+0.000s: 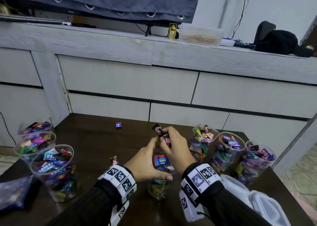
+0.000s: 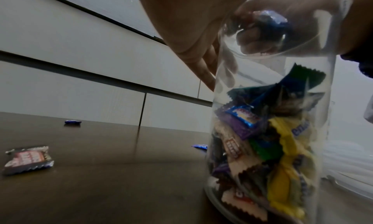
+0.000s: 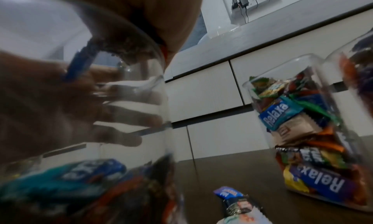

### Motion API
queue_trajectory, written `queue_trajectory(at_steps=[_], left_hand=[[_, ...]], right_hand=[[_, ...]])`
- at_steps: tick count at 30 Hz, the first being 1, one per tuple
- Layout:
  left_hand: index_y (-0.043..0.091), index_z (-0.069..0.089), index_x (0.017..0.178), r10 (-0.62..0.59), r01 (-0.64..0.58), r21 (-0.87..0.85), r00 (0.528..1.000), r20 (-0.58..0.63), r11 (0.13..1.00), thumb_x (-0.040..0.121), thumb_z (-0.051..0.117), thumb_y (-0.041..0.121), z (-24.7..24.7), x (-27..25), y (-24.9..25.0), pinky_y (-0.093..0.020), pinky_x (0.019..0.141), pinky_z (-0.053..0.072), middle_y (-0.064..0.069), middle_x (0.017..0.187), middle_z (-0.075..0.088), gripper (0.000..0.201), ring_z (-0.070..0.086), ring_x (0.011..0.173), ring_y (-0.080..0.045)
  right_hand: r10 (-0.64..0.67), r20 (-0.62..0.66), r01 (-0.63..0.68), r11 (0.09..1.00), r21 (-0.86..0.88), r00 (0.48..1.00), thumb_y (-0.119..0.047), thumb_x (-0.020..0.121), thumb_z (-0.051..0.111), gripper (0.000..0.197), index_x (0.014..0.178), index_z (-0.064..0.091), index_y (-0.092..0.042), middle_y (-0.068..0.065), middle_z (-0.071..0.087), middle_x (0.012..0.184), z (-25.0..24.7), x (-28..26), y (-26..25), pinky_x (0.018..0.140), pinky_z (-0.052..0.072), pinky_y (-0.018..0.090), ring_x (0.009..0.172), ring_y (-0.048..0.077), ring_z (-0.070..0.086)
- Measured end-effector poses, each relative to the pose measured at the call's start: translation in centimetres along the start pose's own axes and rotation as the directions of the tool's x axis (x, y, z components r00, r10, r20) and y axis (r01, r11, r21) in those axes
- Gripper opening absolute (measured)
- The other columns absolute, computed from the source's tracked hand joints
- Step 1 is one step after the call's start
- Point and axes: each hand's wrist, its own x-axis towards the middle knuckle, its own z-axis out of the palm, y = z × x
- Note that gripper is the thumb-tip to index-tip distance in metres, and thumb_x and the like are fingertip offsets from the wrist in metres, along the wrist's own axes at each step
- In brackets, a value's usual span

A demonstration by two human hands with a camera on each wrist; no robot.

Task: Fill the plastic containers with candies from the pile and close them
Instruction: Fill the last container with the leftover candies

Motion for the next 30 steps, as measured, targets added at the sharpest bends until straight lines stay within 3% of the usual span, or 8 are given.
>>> queue_trajectory(at_steps=[11, 14, 16, 19, 21, 24, 26, 30], left_hand=[[0.033, 0.024, 0.145, 0.005, -0.004, 0.034, 1.000, -0.025, 0.999, 0.051, 0.085, 0.064, 0.2, 0.1, -0.3, -0.032, 0.105, 0.047, 0.016, 0.129, 0.057, 0.116, 0.053, 0.120, 0.005], [0.032, 0.035, 0.138, -0.001, 0.004, 0.059, 0.999, -0.046, 0.998, 0.050, 0.085, 0.064, 0.2, 0.1, -0.4, -0.029, 0.103, 0.048, 0.016, 0.125, 0.059, 0.106, 0.054, 0.117, 0.007], [0.036, 0.034, 0.138, 0.024, -0.022, 0.037, 0.998, -0.050, 0.999, 0.052, 0.088, 0.055, 0.4, 0.2, -0.4, -0.020, 0.102, 0.046, 0.019, 0.124, 0.057, 0.103, 0.053, 0.115, 0.011], [0.039, 0.023, 0.143, 0.063, -0.063, 0.002, 0.996, -0.063, 0.998, 0.053, 0.091, 0.046, 0.4, 0.2, -0.4, -0.006, 0.097, 0.039, 0.023, 0.129, 0.052, 0.113, 0.048, 0.118, 0.017], [0.035, 0.022, 0.146, 0.078, -0.077, 0.015, 0.995, -0.062, 0.997, 0.052, 0.090, 0.049, 0.3, 0.2, -0.4, -0.009, 0.100, 0.039, 0.023, 0.131, 0.050, 0.117, 0.047, 0.120, 0.016], [0.034, 0.027, 0.145, 0.086, -0.087, -0.017, 0.994, -0.070, 0.996, 0.052, 0.090, 0.048, 0.4, 0.2, -0.5, -0.022, 0.105, 0.044, 0.019, 0.131, 0.053, 0.114, 0.050, 0.121, 0.011], [0.035, 0.029, 0.144, 0.089, -0.092, -0.035, 0.994, -0.063, 0.995, 0.053, 0.091, 0.048, 0.4, 0.2, -0.6, -0.029, 0.104, 0.047, 0.016, 0.129, 0.057, 0.111, 0.054, 0.119, 0.006], [0.038, 0.025, 0.143, 0.074, -0.075, -0.038, 0.997, -0.023, 0.996, 0.053, 0.088, 0.060, 0.2, 0.1, -0.7, -0.033, 0.106, 0.046, 0.019, 0.132, 0.054, 0.112, 0.052, 0.123, 0.006]], right_hand=[[-0.040, -0.002, 0.040, 0.980, 0.196, 0.999, -0.023, 0.085, 0.053, 0.013, 0.082, 0.050, -0.036, -0.018, 0.054, 0.070, 0.2, -0.9, 0.3, 0.058, 0.038, 0.010, 0.062, 0.003, 0.054], [-0.132, 0.037, 0.126, 0.983, 0.135, 0.991, -0.020, 0.082, 0.052, 0.010, 0.088, 0.056, -0.027, -0.022, 0.057, 0.083, -0.1, -1.3, 0.4, 0.070, 0.038, 0.006, 0.078, -0.005, 0.055], [-0.219, 0.099, 0.216, 0.975, 0.049, 0.971, -0.020, 0.082, 0.050, 0.014, 0.091, 0.060, -0.016, -0.023, 0.053, 0.090, -0.1, -1.5, 0.3, 0.078, 0.038, 0.008, 0.085, -0.011, 0.049], [-0.243, 0.117, 0.244, 0.970, 0.007, 0.963, -0.021, 0.082, 0.049, 0.022, 0.084, 0.065, -0.007, -0.005, 0.060, 0.084, -0.1, -1.7, 0.3, 0.077, 0.043, 0.017, 0.082, 0.002, 0.052], [-0.251, 0.104, 0.253, 0.968, 0.000, 0.962, -0.018, 0.080, 0.051, 0.019, 0.080, 0.066, -0.007, -0.001, 0.061, 0.083, -0.3, -1.6, 0.3, 0.075, 0.046, 0.020, 0.081, 0.005, 0.055], [-0.256, 0.126, 0.258, 0.966, -0.002, 0.958, -0.013, 0.076, 0.058, 0.011, 0.082, 0.065, -0.008, -0.015, 0.055, 0.084, -0.6, -1.3, 0.4, 0.075, 0.040, 0.005, 0.083, -0.013, 0.050], [-0.239, 0.151, 0.240, 0.971, 0.013, 0.959, -0.012, 0.073, 0.064, 0.012, 0.085, 0.063, -0.011, -0.023, 0.049, 0.085, -1.0, -1.1, 0.6, 0.074, 0.035, 0.000, 0.083, -0.017, 0.049], [-0.182, 0.260, 0.168, 0.983, 0.072, 0.948, -0.020, 0.075, 0.068, 0.031, 0.103, 0.056, -0.022, -0.014, 0.060, 0.095, -1.8, -0.8, 0.7, 0.076, 0.048, 0.013, 0.090, -0.003, 0.059]])
